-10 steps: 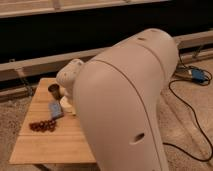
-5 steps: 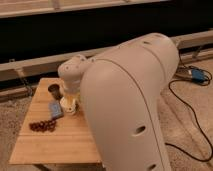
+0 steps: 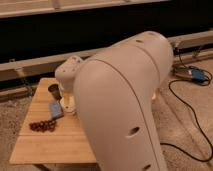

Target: Place banana in paper cup

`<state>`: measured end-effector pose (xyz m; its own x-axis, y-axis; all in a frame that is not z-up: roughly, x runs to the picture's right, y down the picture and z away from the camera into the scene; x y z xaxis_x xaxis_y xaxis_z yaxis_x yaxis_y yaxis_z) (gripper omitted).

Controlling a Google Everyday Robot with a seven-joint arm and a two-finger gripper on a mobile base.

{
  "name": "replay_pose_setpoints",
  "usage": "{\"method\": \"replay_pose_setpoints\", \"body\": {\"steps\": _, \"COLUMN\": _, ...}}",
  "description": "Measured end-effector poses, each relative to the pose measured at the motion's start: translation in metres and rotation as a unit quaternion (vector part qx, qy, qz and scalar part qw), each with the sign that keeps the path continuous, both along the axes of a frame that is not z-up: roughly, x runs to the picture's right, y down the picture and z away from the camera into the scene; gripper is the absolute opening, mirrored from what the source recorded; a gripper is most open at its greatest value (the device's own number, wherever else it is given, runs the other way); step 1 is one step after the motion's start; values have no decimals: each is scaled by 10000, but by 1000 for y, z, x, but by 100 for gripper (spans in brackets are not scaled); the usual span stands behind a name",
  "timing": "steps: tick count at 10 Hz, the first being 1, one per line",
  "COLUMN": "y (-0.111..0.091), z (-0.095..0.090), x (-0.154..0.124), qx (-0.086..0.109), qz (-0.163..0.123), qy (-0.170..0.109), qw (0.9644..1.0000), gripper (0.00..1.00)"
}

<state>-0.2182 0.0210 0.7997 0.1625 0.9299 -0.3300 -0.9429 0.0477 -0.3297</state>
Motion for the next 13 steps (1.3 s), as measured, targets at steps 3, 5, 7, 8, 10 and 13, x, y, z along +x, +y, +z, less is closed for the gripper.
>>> {"method": "replay_pose_setpoints", "body": {"steps": 3, "y": -8, "z": 11, "x": -3, "qx": 238, "qz": 41, "qy": 61, "qw": 9997, "gripper": 0}}
{"method": "replay_pose_setpoints", "body": {"steps": 5, "y": -13, "z": 19, "x": -2, "qx": 350, "qz": 54, "qy": 92, "qw": 9993, "gripper": 0}}
{"method": "replay_pose_setpoints", "body": {"steps": 7, "y": -15, "z": 25, "x": -4, "qx": 398, "qz": 43, "qy": 86, "qw": 9992, "gripper": 10}}
{"method": "replay_pose_setpoints", "body": {"steps": 8, "y": -13, "z": 31, "x": -4, "qx": 413, "qz": 42, "qy": 95, "qw": 9991, "gripper": 21}}
{"method": "replay_pose_setpoints", "body": {"steps": 10, "y": -12, "z": 37, "x": -3, "qx": 463, "qz": 66, "qy": 109, "qw": 9988, "gripper": 42}}
{"method": "replay_pose_setpoints", "body": {"steps": 13, "y": -11, "z": 37, "x": 3, "qx": 568, "qz": 139, "qy": 114, "qw": 9982, "gripper": 72}}
